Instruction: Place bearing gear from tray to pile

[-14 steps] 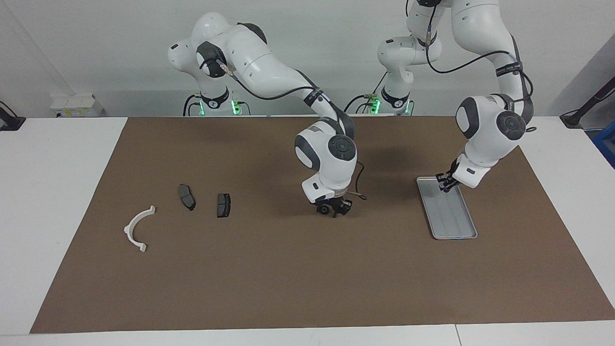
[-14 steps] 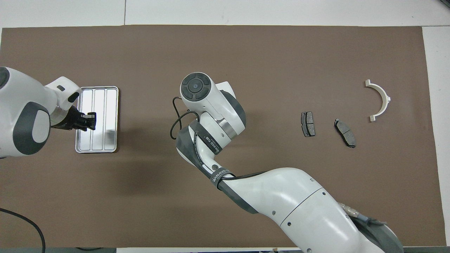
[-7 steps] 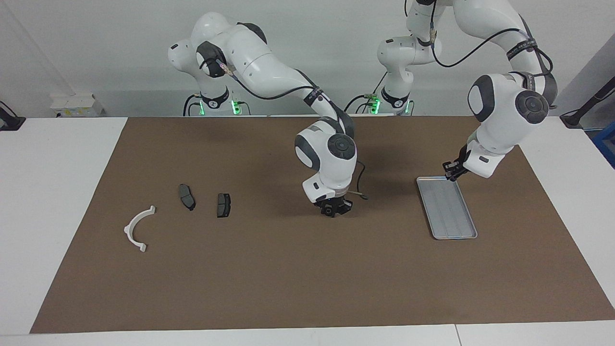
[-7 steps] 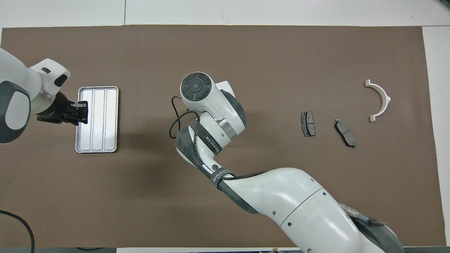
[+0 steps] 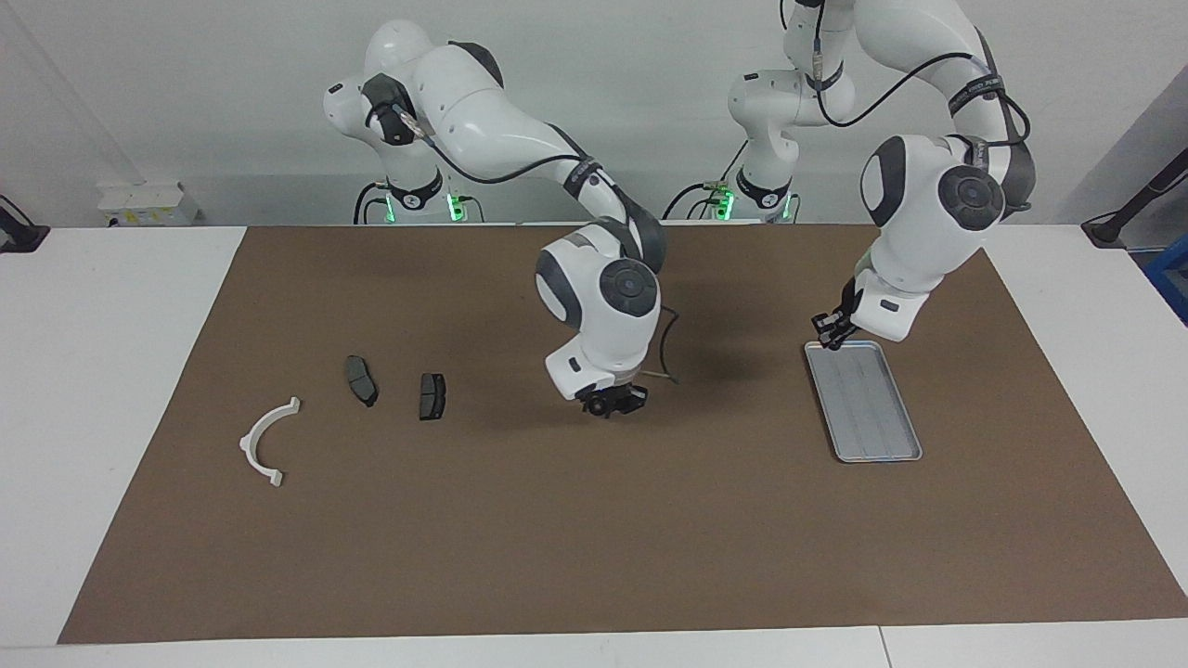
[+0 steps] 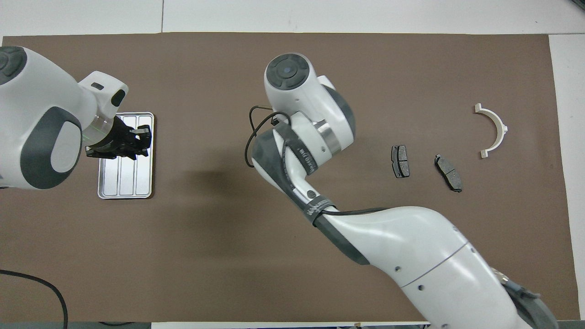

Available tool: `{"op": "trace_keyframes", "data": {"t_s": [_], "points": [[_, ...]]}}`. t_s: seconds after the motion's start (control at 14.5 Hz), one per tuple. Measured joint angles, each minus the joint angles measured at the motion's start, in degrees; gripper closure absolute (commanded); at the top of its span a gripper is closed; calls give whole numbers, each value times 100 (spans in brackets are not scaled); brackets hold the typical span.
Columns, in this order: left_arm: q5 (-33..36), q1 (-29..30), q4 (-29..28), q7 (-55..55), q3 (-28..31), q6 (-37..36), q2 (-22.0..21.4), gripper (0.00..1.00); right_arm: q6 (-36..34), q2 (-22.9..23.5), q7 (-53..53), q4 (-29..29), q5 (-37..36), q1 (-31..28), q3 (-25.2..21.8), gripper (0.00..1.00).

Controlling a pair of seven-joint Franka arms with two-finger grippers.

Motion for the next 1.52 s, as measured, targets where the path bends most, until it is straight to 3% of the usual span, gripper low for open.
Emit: {"op": "trace_keyframes", "data": {"t_s": [0.28,0.41,0.55,0.69,0.83,1.04,1.31,1.38,1.45,1.52], "points": [[-61,-1083,-2,-1496,-27,617,52,91,-837,-797,-2782,63,11,-1458,172,100],[-100,-1645,63,-2157,-34,860,264,91,-758,-893,-3960,44,15,-2069,188,100],[-102,-2139,534,-2835,-24,1031,858,91,-328,-851,-4600,-186,18,-2501,208,100],[-91,-2505,1088,-3239,-8,1378,1647,91,255,-776,-4742,-628,16,-2662,213,100],[-87,-2573,1171,-3302,27,1762,2075,90,1000,-680,-4742,-1153,-7,-2697,208,100],[-86,-2529,1103,-3302,136,1926,2179,88,2005,-489,-4742,-1799,-134,-2770,202,100],[-49,-2526,774,-3302,137,2211,2140,84,2536,-348,-4742,-2018,-186,-2815,203,100],[-39,-2526,703,-3302,137,2281,2138,80,2662,-339,-4742,-2098,-187,-2815,207,100],[-34,-2526,654,-3302,138,2333,2135,59,2715,-344,-4742,-2138,-192,-2815,209,87],[-31,-2525,633,-3302,144,2346,2133,7,2717,-346,-4742,-2142,-192,-2815,210,37]]}}
